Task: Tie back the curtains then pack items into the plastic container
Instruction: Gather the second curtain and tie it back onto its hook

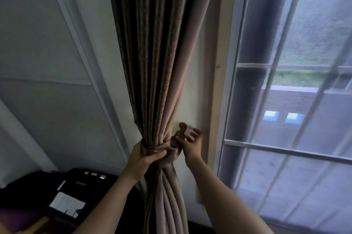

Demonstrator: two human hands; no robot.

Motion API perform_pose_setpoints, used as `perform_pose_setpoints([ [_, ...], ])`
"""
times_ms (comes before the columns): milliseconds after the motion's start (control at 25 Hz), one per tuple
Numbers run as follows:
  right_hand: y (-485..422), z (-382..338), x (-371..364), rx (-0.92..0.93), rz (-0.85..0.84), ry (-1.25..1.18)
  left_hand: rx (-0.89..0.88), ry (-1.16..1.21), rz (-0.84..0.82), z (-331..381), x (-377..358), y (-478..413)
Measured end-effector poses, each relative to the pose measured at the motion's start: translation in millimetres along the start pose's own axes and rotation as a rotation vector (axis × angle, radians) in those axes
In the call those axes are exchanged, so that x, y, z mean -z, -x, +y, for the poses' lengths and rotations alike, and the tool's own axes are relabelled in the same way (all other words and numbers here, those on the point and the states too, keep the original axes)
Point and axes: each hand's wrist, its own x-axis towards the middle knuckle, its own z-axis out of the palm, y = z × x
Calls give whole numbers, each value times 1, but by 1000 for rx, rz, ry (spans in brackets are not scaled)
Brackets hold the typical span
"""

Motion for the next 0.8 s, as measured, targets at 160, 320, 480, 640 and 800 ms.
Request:
perform_pose_setpoints([
  [160,-4,7,2,54,-70,76,19,-5,-1,-5,4,-3],
  [320,-8,13,6,48,-127,144,29,1,-1,-8,6,-4],
  [480,-16,6,3,101,-118,301,23,-21,-16,-9,8,-5],
  [640,-13,7,13,161,-68,431,21,-35,-10,-9,7,-5],
  [800,-16,7,14,338,-122,659,4,-35,-10,-8,4,-4],
])
